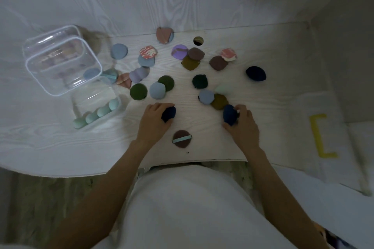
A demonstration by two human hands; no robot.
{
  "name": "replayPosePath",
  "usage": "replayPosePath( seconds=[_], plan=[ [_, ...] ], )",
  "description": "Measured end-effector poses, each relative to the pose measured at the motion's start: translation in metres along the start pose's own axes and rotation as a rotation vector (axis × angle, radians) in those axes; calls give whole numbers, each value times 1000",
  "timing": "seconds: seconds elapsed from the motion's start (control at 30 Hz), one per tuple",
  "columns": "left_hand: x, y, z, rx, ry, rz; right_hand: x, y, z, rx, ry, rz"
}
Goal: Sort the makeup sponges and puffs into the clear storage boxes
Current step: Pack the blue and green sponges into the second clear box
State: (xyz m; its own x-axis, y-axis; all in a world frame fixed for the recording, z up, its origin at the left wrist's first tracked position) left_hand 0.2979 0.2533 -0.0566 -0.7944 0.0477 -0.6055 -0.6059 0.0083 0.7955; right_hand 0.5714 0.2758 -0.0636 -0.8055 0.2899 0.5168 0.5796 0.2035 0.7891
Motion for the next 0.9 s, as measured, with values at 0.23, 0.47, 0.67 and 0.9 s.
replayPosePath(
  seconds=[0.23, 0.47, 0.67, 0.9],
  plan=[
    [-8, 44, -7, -108, -63, -174, 63, 1, -12, -98, 288, 170],
    [58, 147, -63, -410, 226, -419, 184, -74, -33, 159, 494, 340],
    [141, 203, -77, -370, 267, -304, 265, -122, -50, 330, 610, 351],
    [170, 201, -42, -81, 175, 390, 295, -143, -46, 342, 521, 385]
  ],
)
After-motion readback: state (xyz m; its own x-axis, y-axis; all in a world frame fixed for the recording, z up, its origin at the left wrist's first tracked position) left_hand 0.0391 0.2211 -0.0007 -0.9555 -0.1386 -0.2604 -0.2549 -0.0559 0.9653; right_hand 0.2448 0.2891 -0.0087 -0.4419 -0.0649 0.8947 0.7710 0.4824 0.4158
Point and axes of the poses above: each hand's wrist, its own z-axis towards the middle knuckle, its own y-axis out of the back of the hand, x = y × z, the point moved 6 cm from there along z, towards the middle knuckle, and after that the axes turned 5 degrees about -y, right-handed, at the moved point
